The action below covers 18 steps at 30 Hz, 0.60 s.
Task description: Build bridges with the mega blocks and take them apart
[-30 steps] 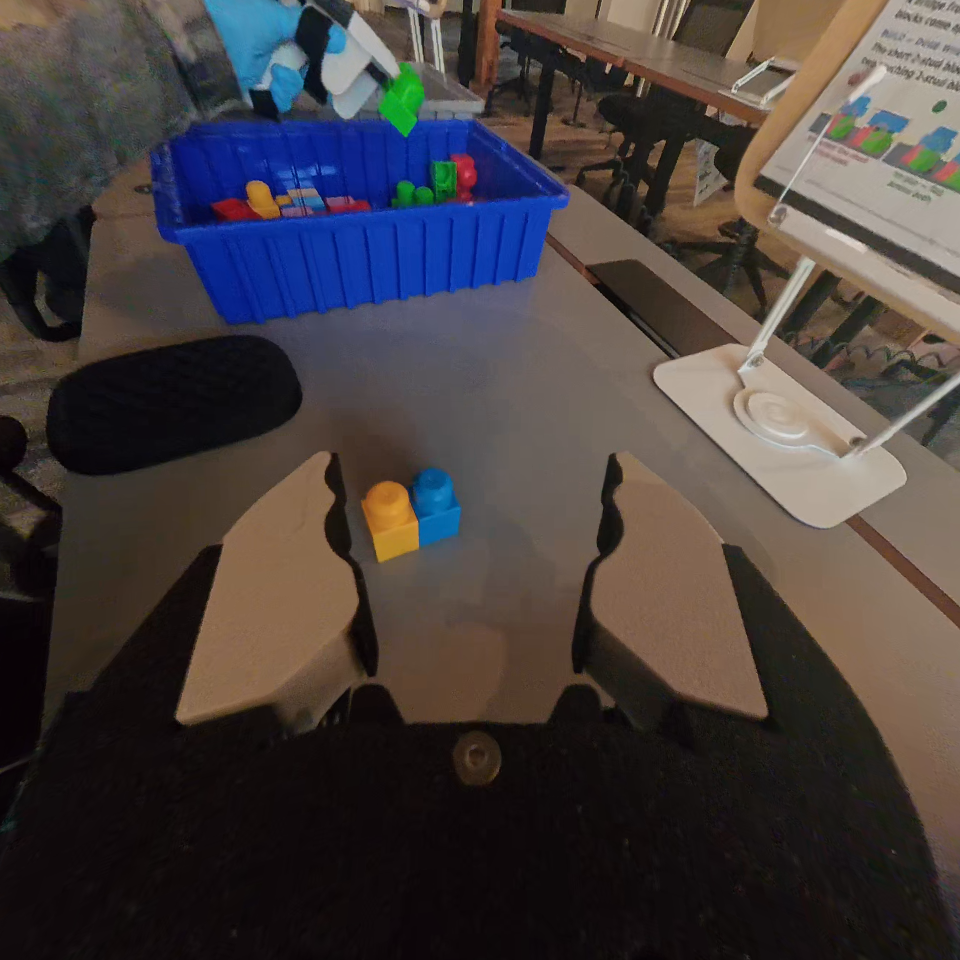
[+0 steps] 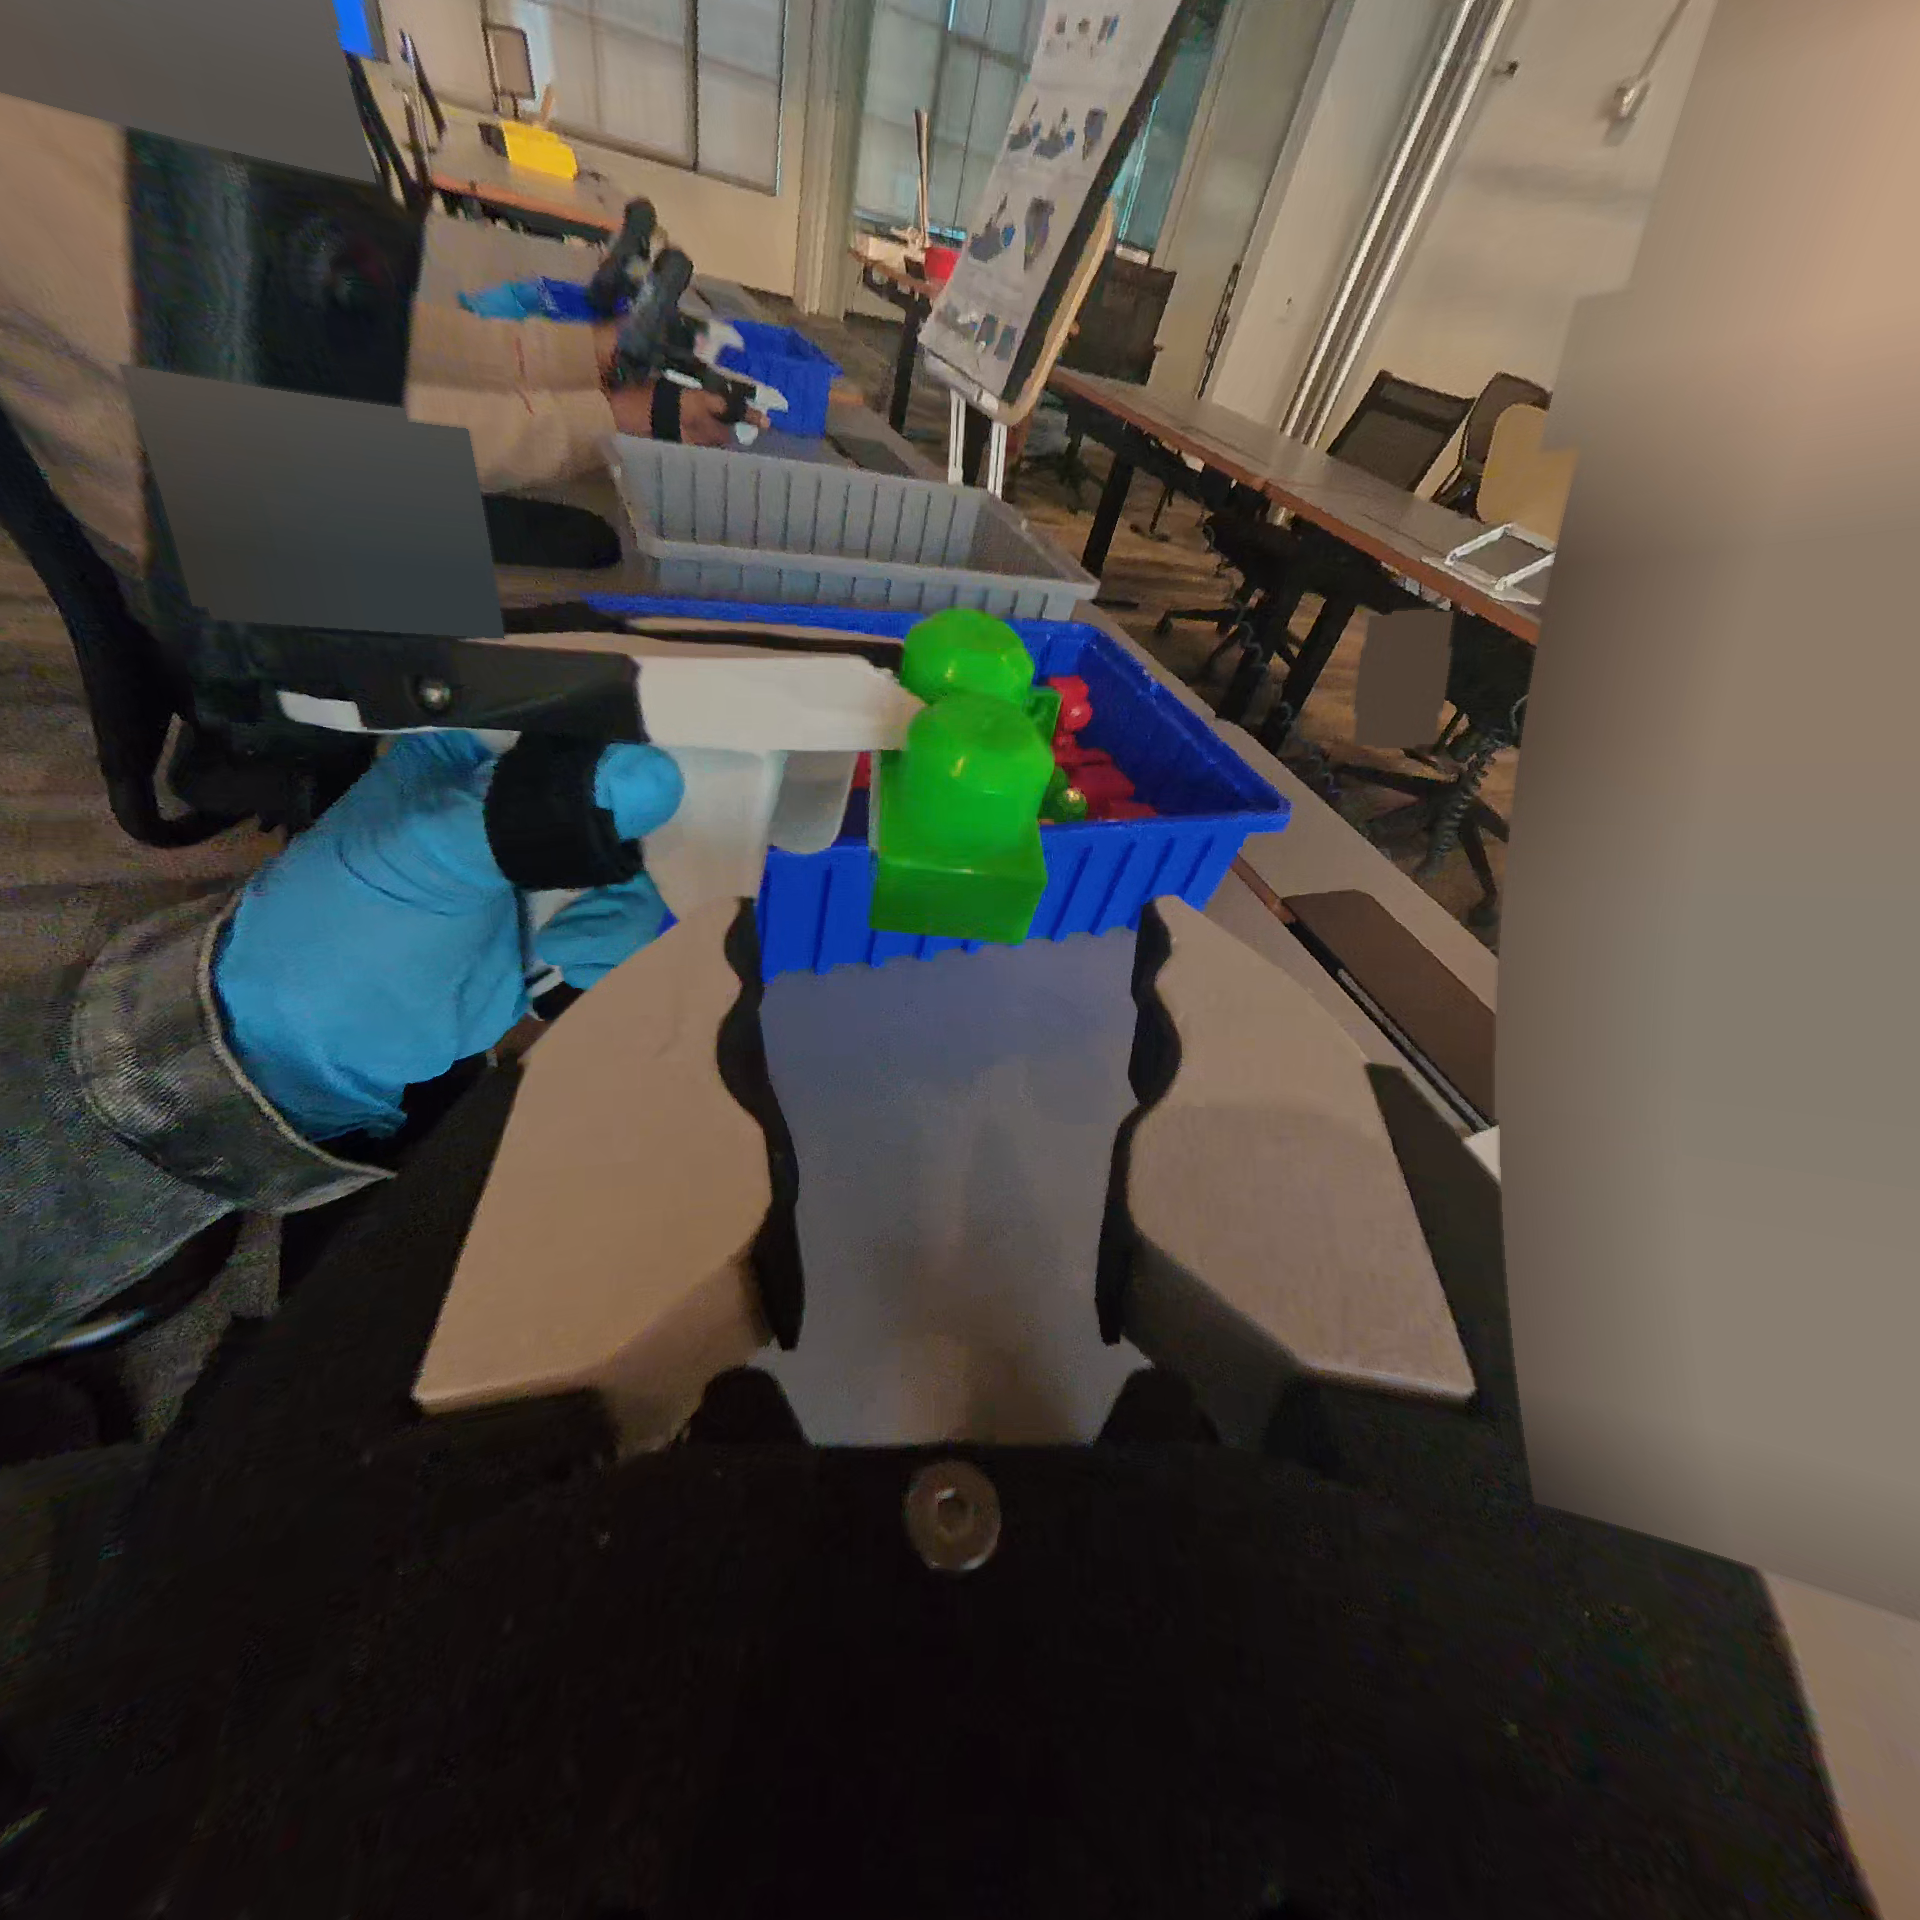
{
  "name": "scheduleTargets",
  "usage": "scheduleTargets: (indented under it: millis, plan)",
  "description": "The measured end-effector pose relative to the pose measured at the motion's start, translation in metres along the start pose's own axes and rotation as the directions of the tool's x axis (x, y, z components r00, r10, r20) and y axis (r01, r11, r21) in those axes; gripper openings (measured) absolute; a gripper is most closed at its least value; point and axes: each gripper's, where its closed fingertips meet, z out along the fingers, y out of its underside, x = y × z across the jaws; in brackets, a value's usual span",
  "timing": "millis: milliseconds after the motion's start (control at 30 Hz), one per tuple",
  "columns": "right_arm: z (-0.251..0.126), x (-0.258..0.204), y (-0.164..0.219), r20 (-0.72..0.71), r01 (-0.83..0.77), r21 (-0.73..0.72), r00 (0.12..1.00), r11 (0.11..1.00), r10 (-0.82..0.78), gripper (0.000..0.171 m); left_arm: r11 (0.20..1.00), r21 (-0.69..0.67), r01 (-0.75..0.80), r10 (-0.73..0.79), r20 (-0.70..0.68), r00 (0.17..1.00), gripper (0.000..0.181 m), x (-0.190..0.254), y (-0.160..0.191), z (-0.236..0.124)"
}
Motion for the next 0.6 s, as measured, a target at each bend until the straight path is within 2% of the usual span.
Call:
scheduleTargets:
  millis: [233,600]
  plan:
    - [0.008,0.0,0.007,0.019,0.04,-0.111,0.999,0.993,-0.038,0.062,0.993,-0.013,-0.117,0.118,0.006,0.993,0.032,0.02,0.005,0.003]
    - [0.014,0.002,0.018,0.034,0.056,-0.177,0.998,0.983,-0.05,0.048,0.99,-0.034,-0.135,0.135,0.004,0.991,0.032,0.022,0.013,0.005]
